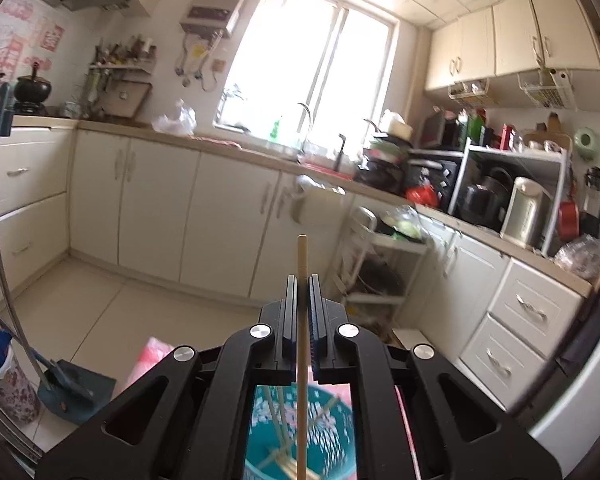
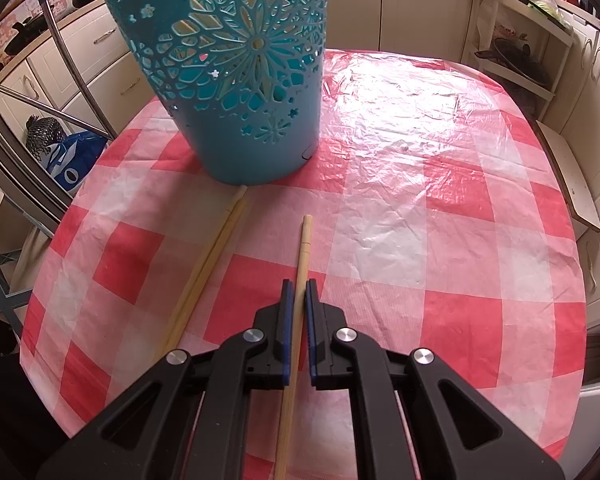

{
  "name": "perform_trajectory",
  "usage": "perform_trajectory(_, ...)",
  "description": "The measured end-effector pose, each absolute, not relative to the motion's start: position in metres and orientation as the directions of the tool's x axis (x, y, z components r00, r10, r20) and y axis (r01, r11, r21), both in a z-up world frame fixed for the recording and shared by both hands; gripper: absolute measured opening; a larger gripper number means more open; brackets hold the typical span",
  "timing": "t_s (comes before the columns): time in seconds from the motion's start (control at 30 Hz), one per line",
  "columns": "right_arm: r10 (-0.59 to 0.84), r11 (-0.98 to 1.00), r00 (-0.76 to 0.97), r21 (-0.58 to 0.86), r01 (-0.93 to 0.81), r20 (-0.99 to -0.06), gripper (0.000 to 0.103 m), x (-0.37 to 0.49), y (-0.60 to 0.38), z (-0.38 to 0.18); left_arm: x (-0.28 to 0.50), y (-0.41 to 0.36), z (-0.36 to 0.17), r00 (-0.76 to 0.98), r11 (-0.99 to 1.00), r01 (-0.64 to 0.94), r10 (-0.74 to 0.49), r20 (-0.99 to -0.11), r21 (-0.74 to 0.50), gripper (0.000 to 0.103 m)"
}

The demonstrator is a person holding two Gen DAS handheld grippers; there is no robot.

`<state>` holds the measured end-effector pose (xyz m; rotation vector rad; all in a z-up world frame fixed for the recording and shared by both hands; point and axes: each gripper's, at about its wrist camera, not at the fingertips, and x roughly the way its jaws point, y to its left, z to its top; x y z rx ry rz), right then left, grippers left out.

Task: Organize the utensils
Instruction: 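Lift the left gripper's chopstick into the basket and release while the right gripper holds its chopstick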

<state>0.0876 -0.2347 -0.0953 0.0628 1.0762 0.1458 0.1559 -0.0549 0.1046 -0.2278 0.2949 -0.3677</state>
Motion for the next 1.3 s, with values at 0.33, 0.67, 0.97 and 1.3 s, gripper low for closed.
perform_trajectory(0.33, 0.150, 0.988, 0.469, 0.122, -0.090, -0.871, 0.007, 0.089, -0.234, -0.095, 0.198, -0.075, 0.088, 0.951, 0.953, 0.191, -0.239, -0.198, -0.236, 0.005)
perform_trajectory(0.67, 0.159, 0.987, 0.467, 0.134, -0.085, -0.870, 0.007, 0.090, -0.235, -0.095, 0.197, -0.070, 0.025, 0.905, 0.968, 0.172, -0.228, -0.359, -0.181, 0.005)
perform_trajectory(0.97, 0.243, 0.967, 0.461, 0.252, -0.043, -0.854, 0.006, 0.088, -0.256, -0.093, 0.140, -0.034, 0.019, 0.881, 0.975, 0.133, -0.199, -0.430, -0.179, 0.053)
perform_trajectory(1.3, 0.382, 0.883, 0.573, 0.470, 0.007, -0.725, 0.006, 0.075, -0.305, -0.061, 0.121, -0.012, 0.004, 0.851, 0.971, 0.071, -0.179, -0.493, -0.229, 0.065)
